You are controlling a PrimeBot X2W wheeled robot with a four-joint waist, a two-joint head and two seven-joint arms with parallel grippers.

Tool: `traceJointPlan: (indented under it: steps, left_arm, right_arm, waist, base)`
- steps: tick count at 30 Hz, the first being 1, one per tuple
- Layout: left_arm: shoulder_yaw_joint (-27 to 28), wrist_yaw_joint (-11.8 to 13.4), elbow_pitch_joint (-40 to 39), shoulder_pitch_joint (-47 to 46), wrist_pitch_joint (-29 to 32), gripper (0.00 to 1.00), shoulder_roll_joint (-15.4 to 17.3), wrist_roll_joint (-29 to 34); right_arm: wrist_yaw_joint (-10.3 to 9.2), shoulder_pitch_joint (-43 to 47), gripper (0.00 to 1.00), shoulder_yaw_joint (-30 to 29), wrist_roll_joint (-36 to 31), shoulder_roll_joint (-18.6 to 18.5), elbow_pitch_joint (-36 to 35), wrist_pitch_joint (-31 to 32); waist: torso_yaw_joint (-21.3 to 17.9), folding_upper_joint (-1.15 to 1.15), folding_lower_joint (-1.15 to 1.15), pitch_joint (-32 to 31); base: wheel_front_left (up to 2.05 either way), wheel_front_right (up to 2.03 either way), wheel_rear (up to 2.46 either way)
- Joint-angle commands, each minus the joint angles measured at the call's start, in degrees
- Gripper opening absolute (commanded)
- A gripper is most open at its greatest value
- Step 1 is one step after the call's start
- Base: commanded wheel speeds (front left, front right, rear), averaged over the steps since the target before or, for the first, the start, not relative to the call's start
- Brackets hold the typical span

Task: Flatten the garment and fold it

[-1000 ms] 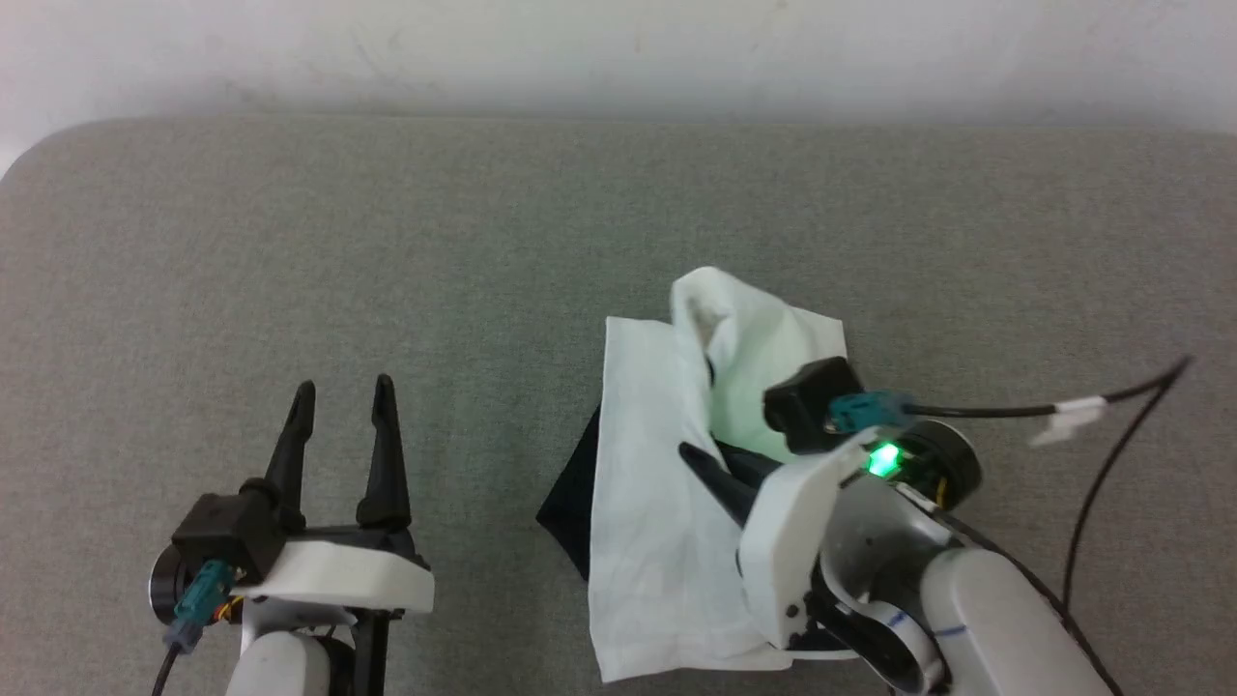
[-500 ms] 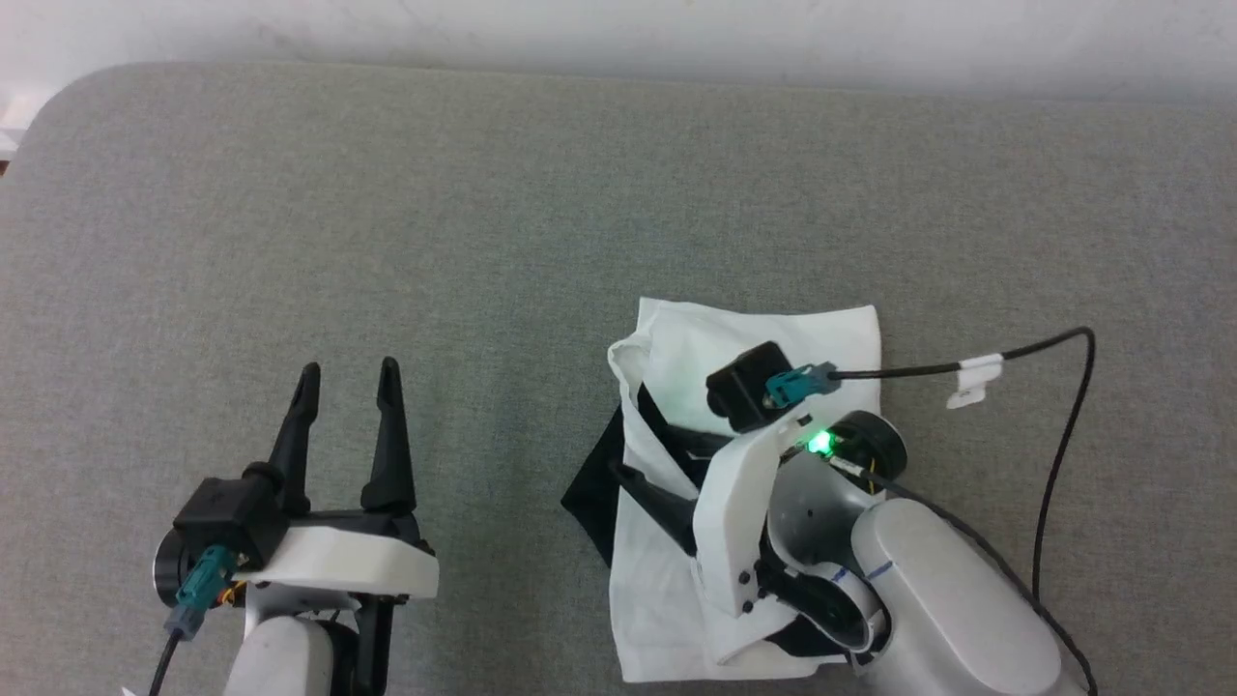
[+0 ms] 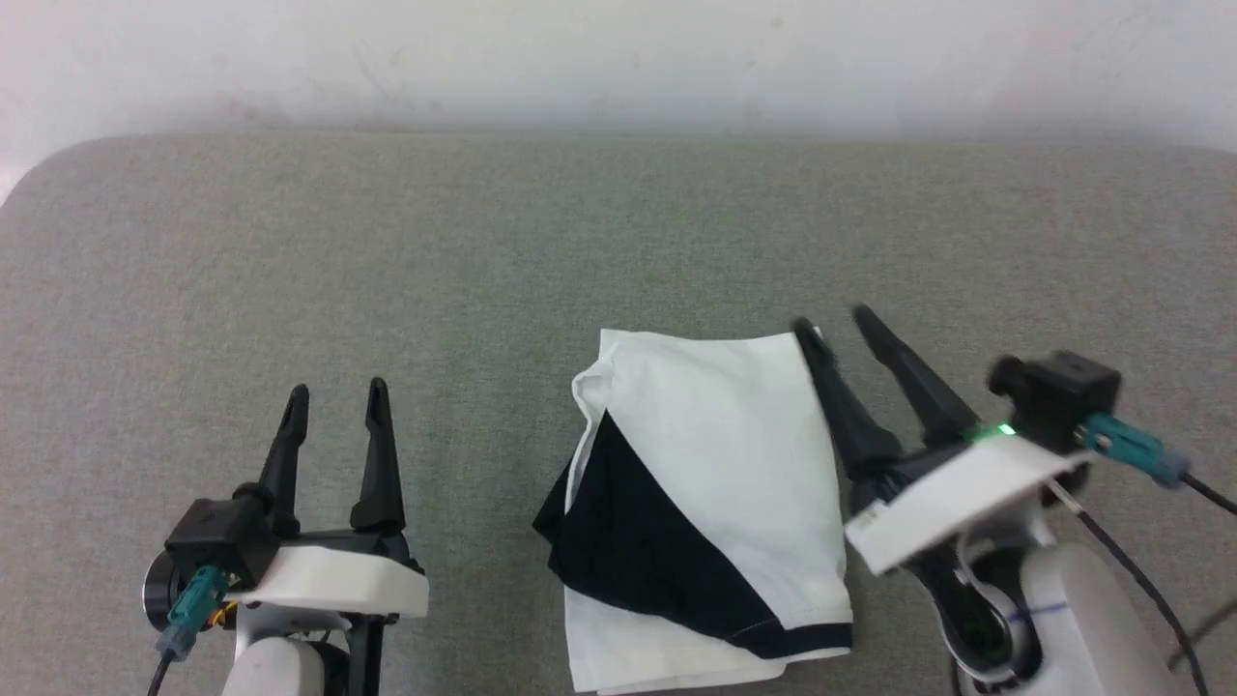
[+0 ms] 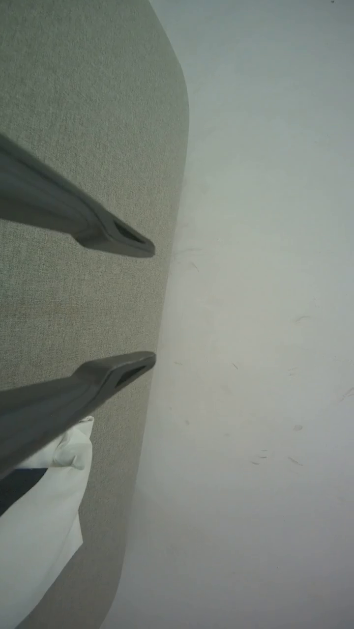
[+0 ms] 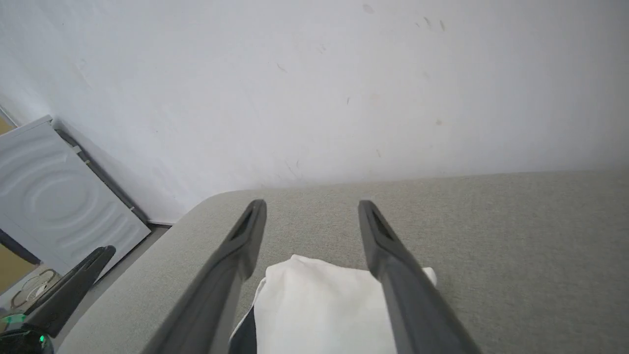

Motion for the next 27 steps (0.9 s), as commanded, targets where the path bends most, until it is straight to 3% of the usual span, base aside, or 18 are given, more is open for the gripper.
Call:
traceJointPlan:
  steps: [1, 8, 24, 25, 27]
  left_arm:
    - [0.1, -0.4, -0.3, 0.7, -0.3, 1.00, 0.0, 0.8]
    - [0.0, -0.6, -0.5, 1.3, -0.3, 1.00, 0.0, 0.9]
    - [-0.5, -0.9, -0.1, 0.2, -0.3, 1.00, -0.2, 0.5]
    - [-0.5, -0.9, -0.1, 0.2, -0.3, 1.00, -0.2, 0.5]
    - [-0.4, -0.8, 0.0, 0.2, -0.3, 1.00, -0.2, 0.4]
  right_arm:
    - [-0.04, 2.1, 1.00, -1.6, 0.0, -0.1, -0.2, -0.7]
    - [-0.04, 8.1, 1.00, -7.4, -0.1, -0.1, 3.0, 1.2]
    - [-0.04, 3.8, 1.00, -4.4, 2.0, -0.1, 17.0, 15.8]
    - [-0.04, 3.6, 0.60, -4.3, 1.9, -0.1, 17.6, 16.6]
    - [-0.04, 3.2, 0.23, -3.9, 1.4, -0.1, 18.7, 18.2]
  waist:
    - [-1.2, 0.00, 0.01, -1.3]
    - [-1.7, 0.00, 0.01, -1.5]
    - [1.0, 0.00, 0.01, 0.4]
    - [1.1, 0.00, 0.01, 0.4]
    - [1.0, 0.00, 0.01, 0.4]
  base:
    - [0.00, 0.00, 0.00]
    - [0.00, 0.00, 0.00]
    - [0.00, 0.00, 0.00]
    - [0.00, 0.00, 0.00]
    - [0.00, 0.00, 0.00]
